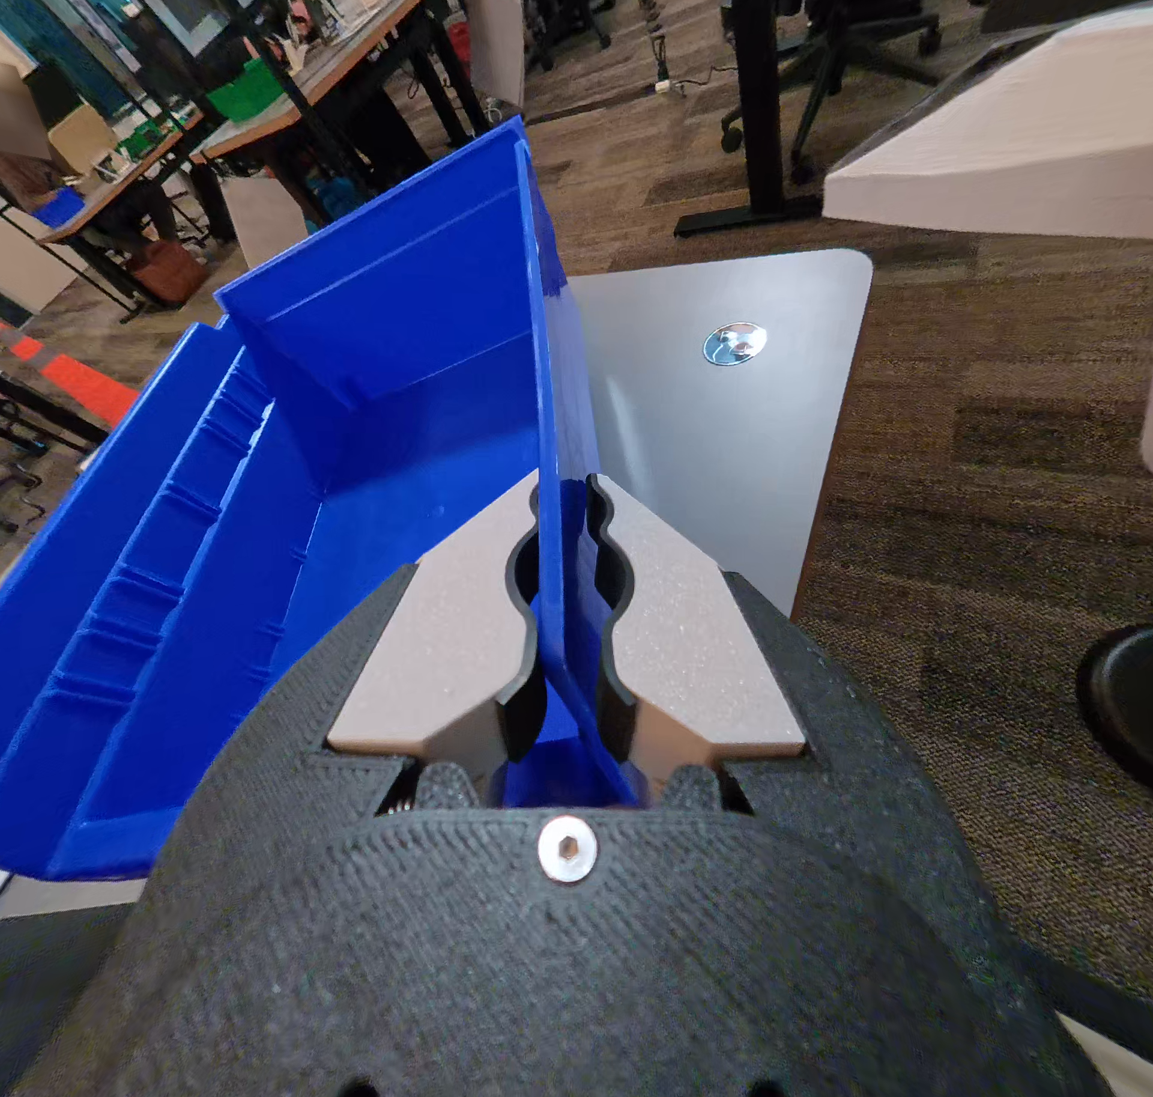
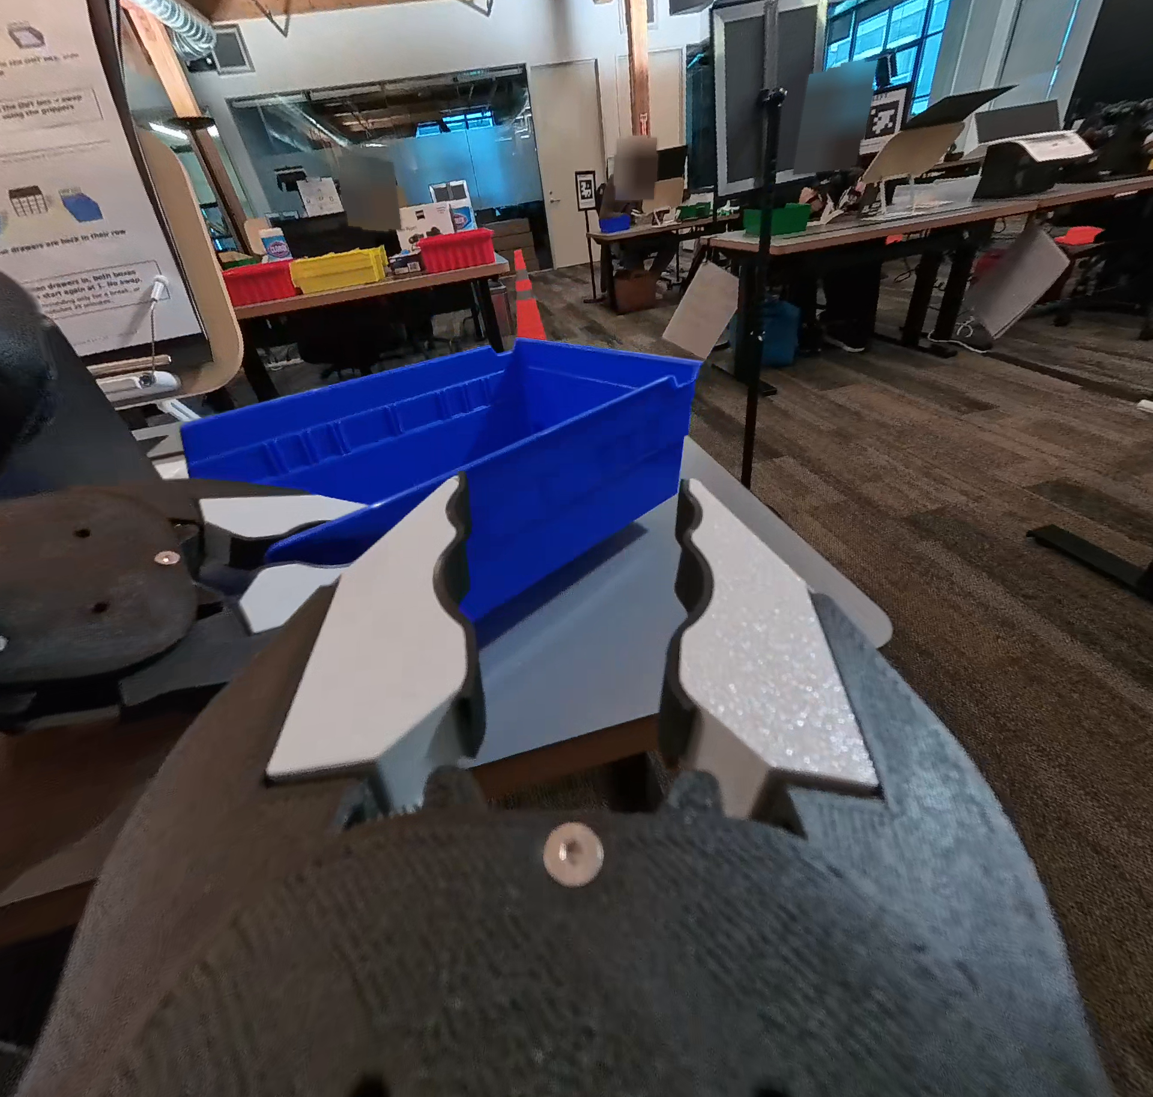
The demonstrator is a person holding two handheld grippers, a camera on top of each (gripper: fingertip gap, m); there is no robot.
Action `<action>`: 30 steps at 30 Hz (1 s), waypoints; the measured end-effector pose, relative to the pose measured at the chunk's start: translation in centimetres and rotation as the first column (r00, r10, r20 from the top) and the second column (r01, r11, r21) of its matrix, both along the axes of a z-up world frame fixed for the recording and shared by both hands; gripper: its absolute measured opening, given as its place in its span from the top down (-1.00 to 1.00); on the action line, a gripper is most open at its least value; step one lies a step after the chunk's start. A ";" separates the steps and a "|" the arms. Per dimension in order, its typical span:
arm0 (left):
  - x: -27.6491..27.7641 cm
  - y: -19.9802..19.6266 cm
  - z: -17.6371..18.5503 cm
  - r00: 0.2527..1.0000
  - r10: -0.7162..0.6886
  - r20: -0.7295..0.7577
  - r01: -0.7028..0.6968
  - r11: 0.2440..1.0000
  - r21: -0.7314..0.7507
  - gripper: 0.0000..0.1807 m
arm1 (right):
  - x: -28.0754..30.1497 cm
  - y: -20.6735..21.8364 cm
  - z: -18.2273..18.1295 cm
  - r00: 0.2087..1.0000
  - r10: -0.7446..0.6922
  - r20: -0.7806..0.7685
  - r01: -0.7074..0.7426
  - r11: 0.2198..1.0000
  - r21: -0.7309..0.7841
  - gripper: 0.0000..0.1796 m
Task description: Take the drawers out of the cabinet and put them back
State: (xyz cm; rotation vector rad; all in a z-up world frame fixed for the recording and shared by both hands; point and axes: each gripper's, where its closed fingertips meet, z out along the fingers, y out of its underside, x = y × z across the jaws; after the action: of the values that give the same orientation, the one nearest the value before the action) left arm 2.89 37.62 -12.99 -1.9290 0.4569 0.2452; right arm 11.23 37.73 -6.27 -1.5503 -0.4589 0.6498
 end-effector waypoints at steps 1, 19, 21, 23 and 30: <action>-0.1 0.1 -0.3 1.000 0.003 0.011 -0.003 1.000 -0.004 0.95 | -0.1 0.0 -0.1 1.000 0.002 0.005 -0.002 1.000 0.001 0.27; 0.1 0.0 -3.3 0.998 0.057 -0.019 -0.058 0.997 -0.046 0.86 | -1.1 0.0 -2.6 0.998 0.000 0.062 0.002 1.000 -0.029 0.26; 0.0 -2.0 -2.8 0.996 0.049 -0.070 -0.051 0.998 -0.025 0.76 | -1.1 0.1 -3.0 0.998 0.006 0.062 -0.003 0.999 -0.043 0.24; -0.1 -4.3 -2.2 0.992 0.020 -0.124 -0.019 1.000 0.004 0.68 | -1.4 -0.2 -3.1 0.998 0.025 0.056 -0.022 0.998 -0.055 0.21; -1.5 -16.2 -4.4 0.990 -0.130 0.060 0.139 0.977 -0.160 0.60 | -6.5 -4.5 -3.7 0.974 0.199 0.111 -0.195 0.980 -0.045 -0.01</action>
State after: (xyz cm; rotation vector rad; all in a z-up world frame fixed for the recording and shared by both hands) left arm 1.43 21.44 -17.38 -2.0491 0.5878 0.0736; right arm 4.76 33.23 -10.00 -1.5919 -0.6988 0.7256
